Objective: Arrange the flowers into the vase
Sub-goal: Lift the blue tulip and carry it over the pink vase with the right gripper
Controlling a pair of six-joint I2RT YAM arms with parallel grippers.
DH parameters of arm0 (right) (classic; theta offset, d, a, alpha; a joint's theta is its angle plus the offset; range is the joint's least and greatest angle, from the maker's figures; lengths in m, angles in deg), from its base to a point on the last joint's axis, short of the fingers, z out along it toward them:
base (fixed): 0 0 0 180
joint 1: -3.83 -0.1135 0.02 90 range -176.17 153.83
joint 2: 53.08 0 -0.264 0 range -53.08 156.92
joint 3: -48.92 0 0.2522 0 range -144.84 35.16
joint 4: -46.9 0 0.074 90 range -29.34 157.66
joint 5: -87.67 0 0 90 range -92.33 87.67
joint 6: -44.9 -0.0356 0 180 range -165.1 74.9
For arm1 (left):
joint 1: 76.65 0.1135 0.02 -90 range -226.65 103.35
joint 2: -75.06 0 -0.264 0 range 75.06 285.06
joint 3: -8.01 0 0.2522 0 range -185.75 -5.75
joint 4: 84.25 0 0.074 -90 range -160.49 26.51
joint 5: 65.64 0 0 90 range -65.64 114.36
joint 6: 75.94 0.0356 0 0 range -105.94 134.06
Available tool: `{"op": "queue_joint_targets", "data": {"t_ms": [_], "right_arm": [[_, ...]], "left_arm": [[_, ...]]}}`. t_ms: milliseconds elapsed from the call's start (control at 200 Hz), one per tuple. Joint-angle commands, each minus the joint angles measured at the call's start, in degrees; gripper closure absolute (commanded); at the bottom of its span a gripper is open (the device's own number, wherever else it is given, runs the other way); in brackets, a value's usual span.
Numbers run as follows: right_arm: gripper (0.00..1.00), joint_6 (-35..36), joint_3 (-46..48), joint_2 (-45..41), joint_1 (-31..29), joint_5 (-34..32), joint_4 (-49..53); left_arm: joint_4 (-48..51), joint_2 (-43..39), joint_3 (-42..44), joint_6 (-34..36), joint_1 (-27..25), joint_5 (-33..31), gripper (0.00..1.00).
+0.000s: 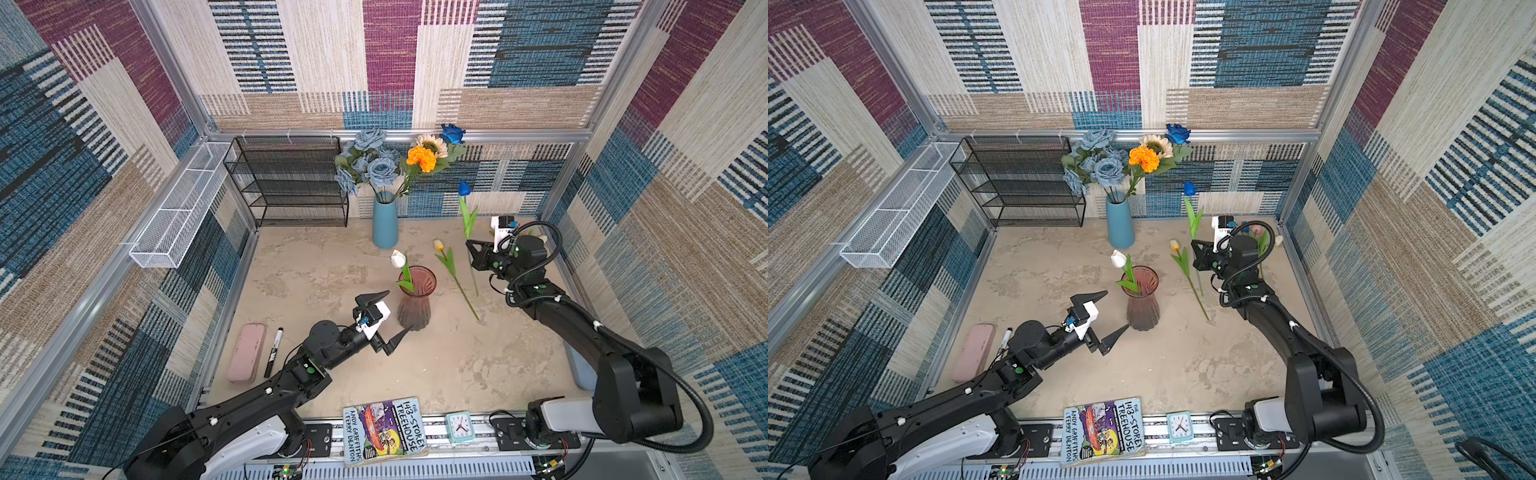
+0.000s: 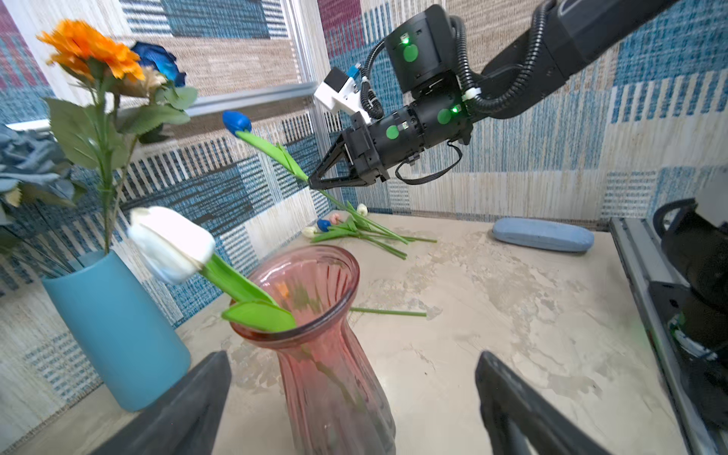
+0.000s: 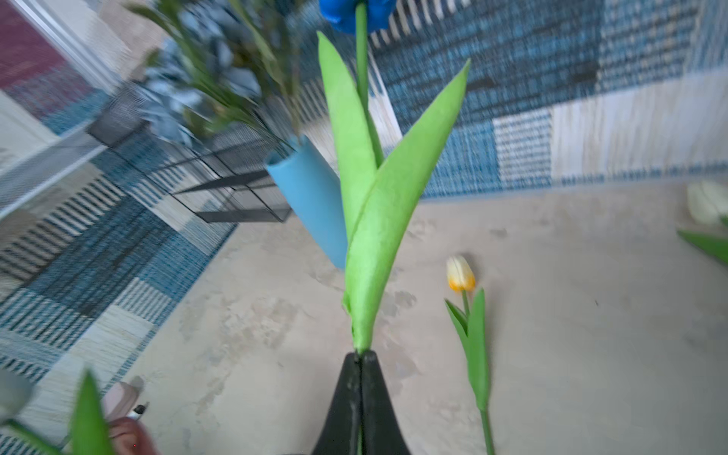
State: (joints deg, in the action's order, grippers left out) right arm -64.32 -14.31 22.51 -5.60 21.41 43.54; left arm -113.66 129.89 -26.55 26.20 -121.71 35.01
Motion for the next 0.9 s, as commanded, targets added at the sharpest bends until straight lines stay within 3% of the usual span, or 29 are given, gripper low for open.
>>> {"op": "queue_joint_targets", "data": {"t_ms": [0,165,321,516,891], "right_arm": [[1.0,-0.3,1.6,-3.9,-1.2,8.1,-12.9],[1.0,-3.2,1.7,-4.6,-6.0,13.6,-26.3],[1.0,-3.2,1.0,-1.7,-13.2,11.8,-37.1],[1.0,-4.3,-1.0,5.3,-17.3,10.8,-48.6],[1.0,-1.4,0.5,12.7,-18.4,10.0,-54.2]], "left_arm": [[-2.0,-0.7,-0.2,0.0,0.4,-1.0,0.0],[-2.7,1.6,-0.8,0.7,0.7,-2.0,0.0],[-3.1,3.3,-1.4,0.7,0.7,-1.8,0.0],[-3.7,3.6,-1.2,1.1,0.7,-1.9,0.0],[-1.7,3.2,-1.0,2.0,0.7,-2.3,0.0]]}}
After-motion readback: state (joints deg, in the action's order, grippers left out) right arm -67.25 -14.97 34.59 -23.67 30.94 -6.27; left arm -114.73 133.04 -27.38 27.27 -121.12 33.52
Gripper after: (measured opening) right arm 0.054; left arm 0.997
